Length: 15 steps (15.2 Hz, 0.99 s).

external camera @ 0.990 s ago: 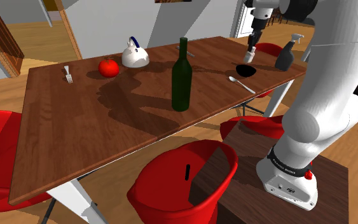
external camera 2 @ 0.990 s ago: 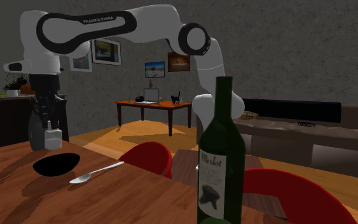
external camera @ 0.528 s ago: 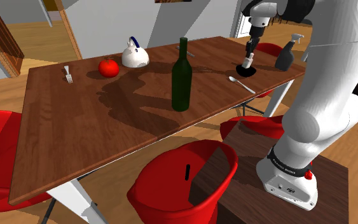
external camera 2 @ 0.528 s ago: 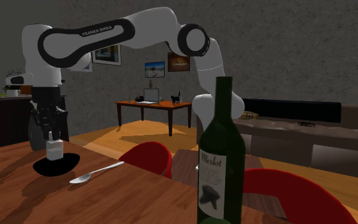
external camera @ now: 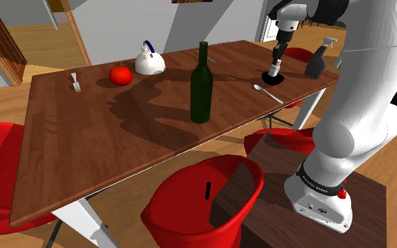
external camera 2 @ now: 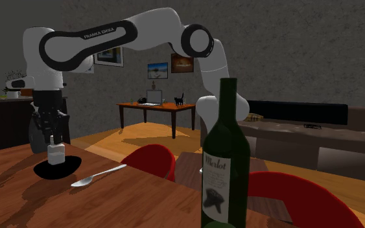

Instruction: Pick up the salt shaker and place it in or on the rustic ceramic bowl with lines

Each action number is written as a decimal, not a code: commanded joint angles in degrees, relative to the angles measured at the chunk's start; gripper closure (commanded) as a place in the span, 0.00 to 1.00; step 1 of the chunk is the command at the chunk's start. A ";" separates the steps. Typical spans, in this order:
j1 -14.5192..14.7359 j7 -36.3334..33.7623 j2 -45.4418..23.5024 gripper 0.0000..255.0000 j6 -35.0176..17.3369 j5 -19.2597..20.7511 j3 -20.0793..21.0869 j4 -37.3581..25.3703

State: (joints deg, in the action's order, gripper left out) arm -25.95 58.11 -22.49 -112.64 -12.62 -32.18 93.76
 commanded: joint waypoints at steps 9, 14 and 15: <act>-0.03 -0.67 1.31 0.00 5.17 0.95 -0.47 -4.09; -0.08 -0.81 1.53 0.00 6.58 1.13 -0.57 -5.32; -0.08 -0.81 1.53 0.00 6.58 1.13 -0.57 -5.32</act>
State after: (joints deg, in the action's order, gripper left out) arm -26.03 57.30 -20.96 -106.11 -11.49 -32.74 88.48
